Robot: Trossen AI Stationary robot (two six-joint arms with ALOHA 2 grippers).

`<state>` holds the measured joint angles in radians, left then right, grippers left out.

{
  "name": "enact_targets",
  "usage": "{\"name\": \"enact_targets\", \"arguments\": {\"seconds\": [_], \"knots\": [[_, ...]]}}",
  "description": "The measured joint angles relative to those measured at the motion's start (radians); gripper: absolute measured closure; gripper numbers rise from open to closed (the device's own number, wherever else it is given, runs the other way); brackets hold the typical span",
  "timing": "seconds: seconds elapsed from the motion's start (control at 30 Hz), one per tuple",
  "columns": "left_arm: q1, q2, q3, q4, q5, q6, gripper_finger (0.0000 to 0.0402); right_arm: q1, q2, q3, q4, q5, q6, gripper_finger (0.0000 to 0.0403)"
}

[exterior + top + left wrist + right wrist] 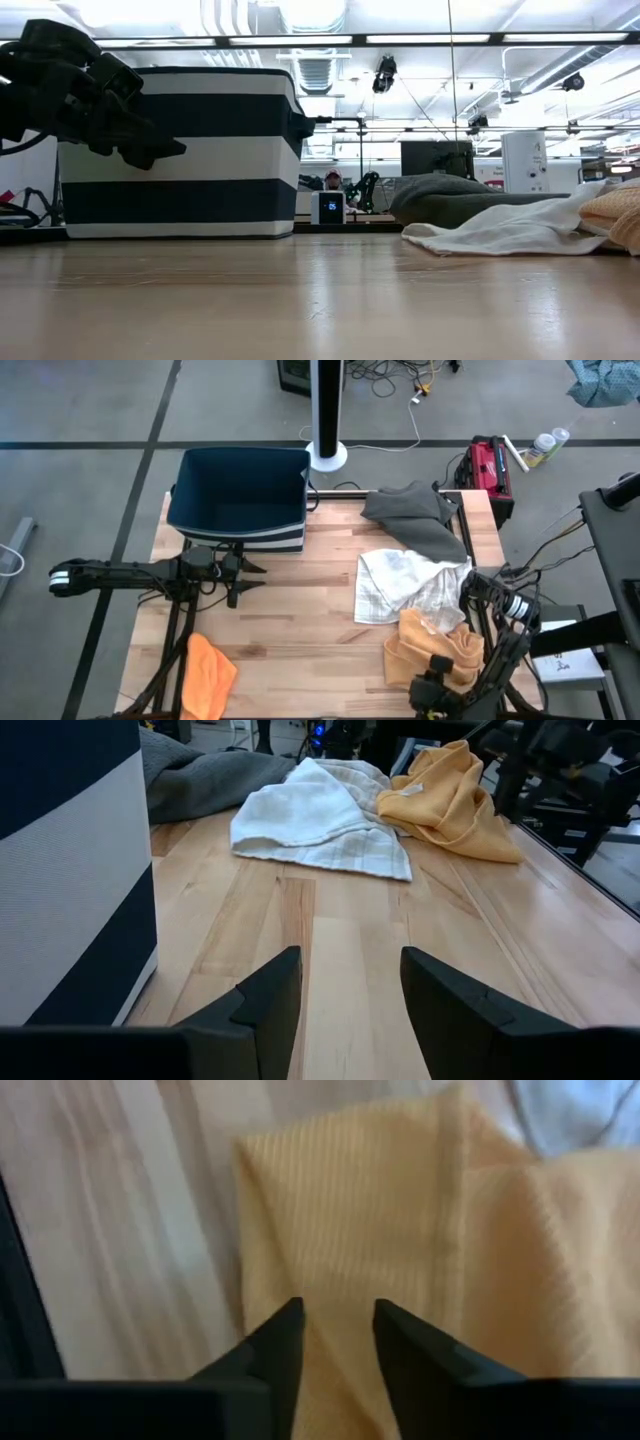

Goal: Fold towel
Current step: Fold the yellow kitchen towel

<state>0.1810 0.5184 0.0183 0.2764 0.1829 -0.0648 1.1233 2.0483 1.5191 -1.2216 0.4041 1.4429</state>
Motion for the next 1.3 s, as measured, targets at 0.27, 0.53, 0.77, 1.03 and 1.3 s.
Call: {"name": "enact_targets", "arguments": {"seconds": [0.27, 0.53, 0.77, 1.03, 1.3], "knots": [[0.0, 0.0, 0.0, 0.0, 0.0, 0.0, 0.0237, 0.026, -0.045, 0.03, -0.073, 0.025, 0.098, 0.0206], [0.0, 0.0, 0.0, 0.0, 0.0, 0.0, 0.0237, 0.028, -0.175, -0.118, -0.137, 0.007, 0.215, 0.0199], [0.0, 0.0, 0.0, 0.0, 0.0, 0.0, 0.0237, 0.003, -0.218, -0.267, 0.121, -0.045, 0.137, 0.0199], [0.0, 0.0, 0.0, 0.0, 0.0, 0.0, 0.0237, -0.025, -0.217, -0.347, 0.169, -0.088, 0.126, 0.022], [0.0, 0.0, 0.0, 0.0, 0.0, 0.0, 0.0237, -0.062, -0.219, -0.419, 0.258, -0.176, 0.094, 0.0282]]}}
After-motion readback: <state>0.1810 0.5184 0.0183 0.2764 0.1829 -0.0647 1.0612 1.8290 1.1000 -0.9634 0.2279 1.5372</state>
